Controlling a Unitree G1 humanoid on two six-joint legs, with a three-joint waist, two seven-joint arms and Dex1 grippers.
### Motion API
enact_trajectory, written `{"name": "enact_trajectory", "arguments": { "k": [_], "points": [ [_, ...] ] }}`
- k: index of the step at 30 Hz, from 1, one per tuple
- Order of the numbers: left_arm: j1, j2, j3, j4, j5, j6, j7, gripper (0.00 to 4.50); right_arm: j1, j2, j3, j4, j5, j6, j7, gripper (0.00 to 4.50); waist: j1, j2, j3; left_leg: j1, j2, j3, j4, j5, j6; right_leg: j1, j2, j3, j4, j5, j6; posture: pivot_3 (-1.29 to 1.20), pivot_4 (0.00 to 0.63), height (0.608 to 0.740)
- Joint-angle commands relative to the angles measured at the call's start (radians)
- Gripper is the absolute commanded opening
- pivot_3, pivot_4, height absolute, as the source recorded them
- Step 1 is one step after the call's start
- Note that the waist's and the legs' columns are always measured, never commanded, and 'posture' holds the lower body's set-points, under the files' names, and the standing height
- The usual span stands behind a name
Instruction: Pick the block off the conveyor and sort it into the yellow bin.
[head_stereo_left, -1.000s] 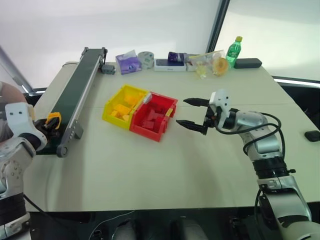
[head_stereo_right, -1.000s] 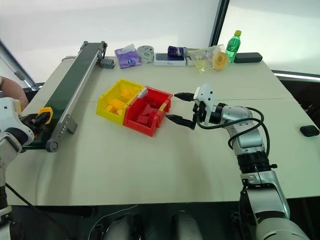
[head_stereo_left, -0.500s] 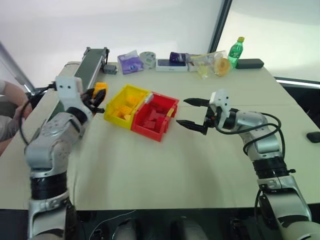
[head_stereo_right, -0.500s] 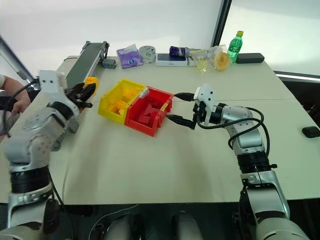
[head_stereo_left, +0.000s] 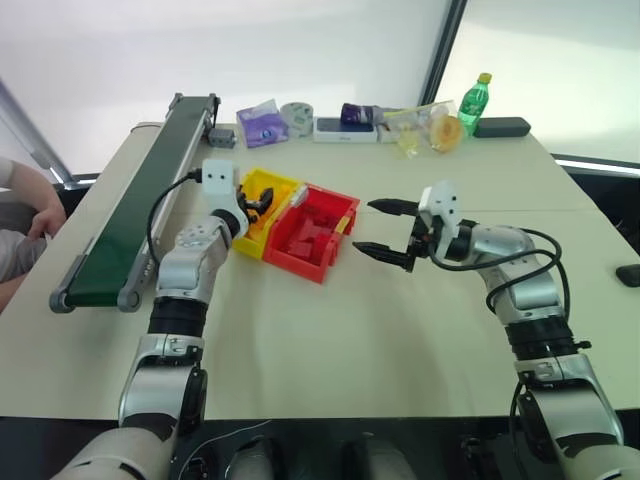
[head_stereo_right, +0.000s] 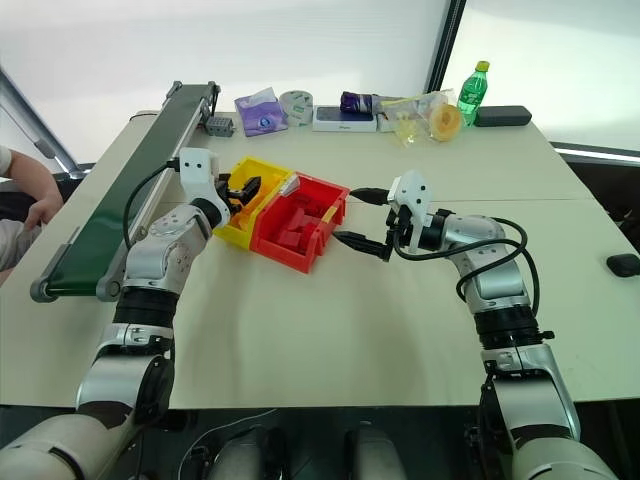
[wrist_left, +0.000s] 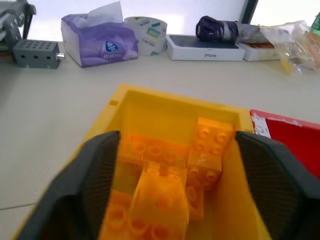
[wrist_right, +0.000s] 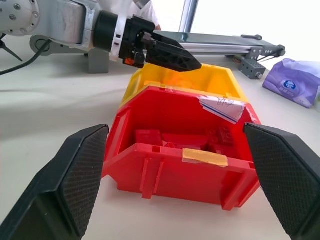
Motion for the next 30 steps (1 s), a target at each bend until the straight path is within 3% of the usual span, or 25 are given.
{"name": "enact_trajectory", "arguments": {
  "k": [1, 10, 14, 19, 24, 30],
  "points": [
    [0.006, 0.025, 0.016, -0.088, 0.012, -0.037, -0.015, 4.44, -0.004, -0.006, -0.026, -0.035, 0.016, -0.011, 0.000, 4.50, 0.000, 0.000, 0.000, 0.000, 0.000, 0.000, 0.000, 0.000, 0.000, 0.000, 0.000, 0.000, 0.000, 0.000, 0.000, 0.00, 0.150, 0.740],
    [0.231, 0.169, 0.136, -0.475, -0.136, 0.096, -0.146, 4.44, -0.008, -0.012, -0.023, -0.035, 0.015, -0.006, 0.005, 4.50, -0.004, 0.000, 0.000, 0.000, 0.003, 0.000, 0.000, 0.000, 0.000, 0.000, -0.001, 0.000, 0.000, 0.000, 0.000, 0.00, 0.150, 0.740],
    [0.395, 0.263, 0.252, -0.654, -0.265, 0.163, -0.239, 4.44, -0.015, -0.015, -0.022, -0.029, 0.015, -0.005, 0.010, 4.50, -0.003, 0.000, 0.000, 0.000, 0.003, 0.000, 0.000, 0.000, 0.000, 0.000, -0.002, 0.001, 0.001, 0.000, 0.000, 0.00, 0.150, 0.740],
    [0.591, 0.386, 0.382, -0.699, -0.315, 0.174, -0.345, 4.44, -0.027, -0.014, -0.021, -0.016, 0.014, -0.006, 0.015, 4.50, -0.003, 0.000, 0.000, 0.000, 0.003, -0.001, 0.000, 0.000, 0.000, 0.000, -0.002, 0.000, 0.001, 0.000, 0.000, 0.00, 0.150, 0.740],
    [0.729, 0.445, 0.547, -0.697, -0.383, 0.158, -0.427, 4.44, -0.030, -0.016, -0.020, -0.008, 0.012, -0.009, 0.021, 4.50, -0.002, 0.000, 0.000, 0.000, 0.003, -0.001, 0.000, 0.000, 0.000, 0.000, -0.002, 0.000, 0.001, 0.000, 0.000, 0.00, 0.150, 0.740],
    [0.832, 0.473, 0.579, -0.711, -0.387, 0.128, -0.498, 4.44, -0.031, -0.015, -0.021, 0.000, 0.010, -0.013, 0.026, 4.50, -0.001, 0.000, 0.000, 0.000, 0.003, -0.001, -0.001, 0.000, 0.000, 0.000, -0.003, 0.000, 0.001, 0.000, -0.001, 0.00, 0.150, 0.740]
  ]
}}
